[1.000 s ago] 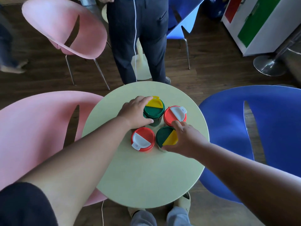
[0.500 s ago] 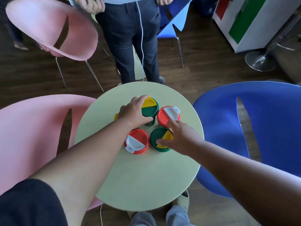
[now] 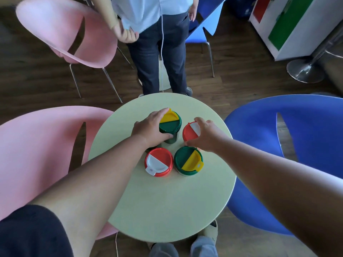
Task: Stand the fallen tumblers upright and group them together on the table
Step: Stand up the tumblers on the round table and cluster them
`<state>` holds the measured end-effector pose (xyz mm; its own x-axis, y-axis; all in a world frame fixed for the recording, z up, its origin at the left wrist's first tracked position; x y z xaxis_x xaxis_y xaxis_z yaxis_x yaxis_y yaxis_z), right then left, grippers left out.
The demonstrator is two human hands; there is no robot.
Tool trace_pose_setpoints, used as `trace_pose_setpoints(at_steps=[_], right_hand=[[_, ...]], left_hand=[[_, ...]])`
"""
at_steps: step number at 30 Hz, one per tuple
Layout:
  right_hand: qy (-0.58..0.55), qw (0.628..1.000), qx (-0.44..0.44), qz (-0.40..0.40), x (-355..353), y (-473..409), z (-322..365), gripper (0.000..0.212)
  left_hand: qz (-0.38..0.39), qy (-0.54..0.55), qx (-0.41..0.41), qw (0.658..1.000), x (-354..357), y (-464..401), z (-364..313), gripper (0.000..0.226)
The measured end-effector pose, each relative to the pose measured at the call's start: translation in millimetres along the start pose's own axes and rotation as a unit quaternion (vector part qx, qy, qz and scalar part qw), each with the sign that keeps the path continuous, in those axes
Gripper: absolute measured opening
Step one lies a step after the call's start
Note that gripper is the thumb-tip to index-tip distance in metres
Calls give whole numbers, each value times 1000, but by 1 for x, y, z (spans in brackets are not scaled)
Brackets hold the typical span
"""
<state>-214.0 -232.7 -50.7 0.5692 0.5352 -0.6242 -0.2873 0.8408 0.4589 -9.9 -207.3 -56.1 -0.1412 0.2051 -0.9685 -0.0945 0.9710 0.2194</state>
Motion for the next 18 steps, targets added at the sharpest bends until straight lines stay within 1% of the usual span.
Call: trace_pose_setpoints(at_steps=[3, 6, 18], right_hand=[[11, 1000, 9, -8, 0, -4, 1, 98], [10, 1000, -6, -23, -1, -4, 4, 94], [-10, 999, -14, -32, 4, -7, 5, 93]], left_hand=[[2, 10, 1, 1000, 0, 1, 3, 93], [-1, 9, 2, 1000, -1, 1, 3, 93], [-8, 4, 7, 1000, 1, 0, 4, 92]])
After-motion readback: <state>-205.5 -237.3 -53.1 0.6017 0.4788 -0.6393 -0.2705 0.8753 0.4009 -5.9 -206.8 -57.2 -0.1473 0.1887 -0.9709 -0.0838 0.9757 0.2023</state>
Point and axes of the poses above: each hand's wrist, its own y-axis away from the middle knuckle, its own x-axis out of the palm, z = x × y, the point moved 5 cm from there along -y, towards the middle knuckle, and after that the axes turned 14 degrees about -y, right-handed, at the moved point
